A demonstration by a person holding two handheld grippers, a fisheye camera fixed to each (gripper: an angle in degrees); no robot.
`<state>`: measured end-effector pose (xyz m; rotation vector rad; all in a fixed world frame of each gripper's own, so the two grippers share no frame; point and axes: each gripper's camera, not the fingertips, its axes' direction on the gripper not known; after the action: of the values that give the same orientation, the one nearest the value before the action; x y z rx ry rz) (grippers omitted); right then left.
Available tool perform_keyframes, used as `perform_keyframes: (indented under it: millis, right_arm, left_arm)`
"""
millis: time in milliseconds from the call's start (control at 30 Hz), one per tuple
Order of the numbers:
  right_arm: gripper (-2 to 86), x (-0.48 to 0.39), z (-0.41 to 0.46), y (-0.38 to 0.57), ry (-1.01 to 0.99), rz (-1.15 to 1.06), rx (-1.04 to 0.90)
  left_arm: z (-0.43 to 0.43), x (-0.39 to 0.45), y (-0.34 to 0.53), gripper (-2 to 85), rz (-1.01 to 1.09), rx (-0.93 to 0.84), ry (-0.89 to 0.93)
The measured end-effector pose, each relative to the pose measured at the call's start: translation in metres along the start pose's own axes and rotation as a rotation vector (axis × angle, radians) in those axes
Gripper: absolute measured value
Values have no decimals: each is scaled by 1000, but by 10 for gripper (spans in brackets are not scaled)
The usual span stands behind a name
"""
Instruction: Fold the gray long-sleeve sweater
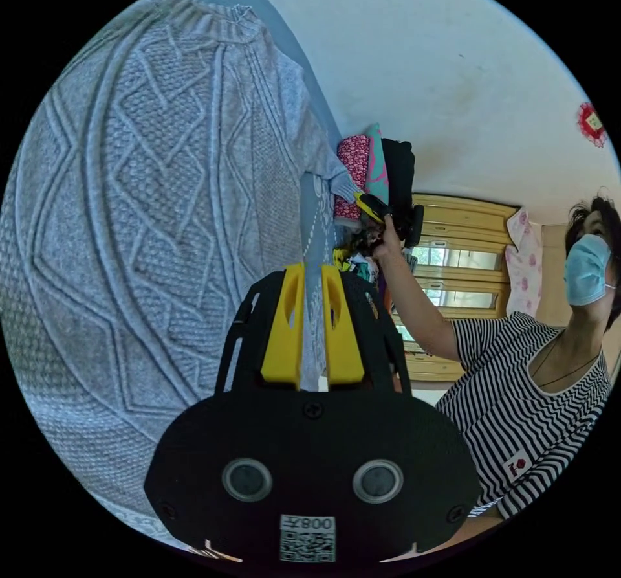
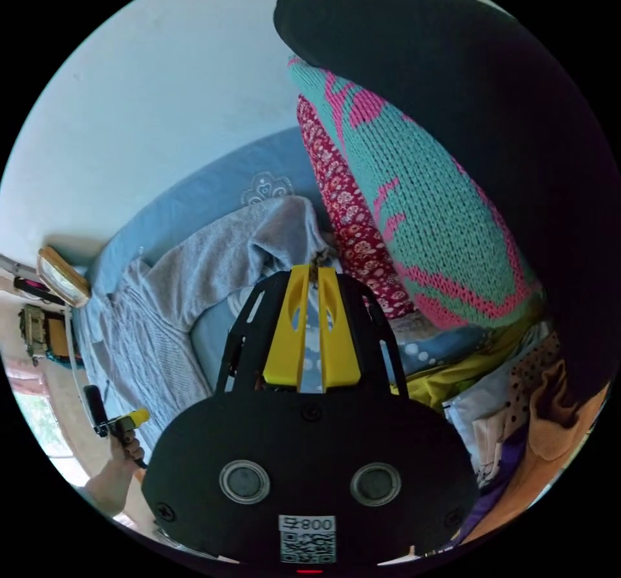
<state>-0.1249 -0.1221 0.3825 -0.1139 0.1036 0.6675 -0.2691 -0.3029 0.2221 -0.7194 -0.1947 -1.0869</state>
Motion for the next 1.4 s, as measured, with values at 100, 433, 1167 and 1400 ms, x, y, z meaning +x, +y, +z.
perform_keyframes:
  millis: [100,433,1167,1400]
  right_arm:
    - [21,-16,-30,-2,-146,-53,46]
    - [21,-184,-65,45,-654,-382,-59]
    - [19,-356,-19,112,-732,-627,-369]
    - [19,-388,-15,116,-795,-630,-383]
  left_arm:
    - [0,22,-5,53,30,4,24]
    - [-55,107,-41,127,166,188,170]
    - [-113,95,20,54,-65,111,36]
    - [-137,95,41,34,-49,131,22]
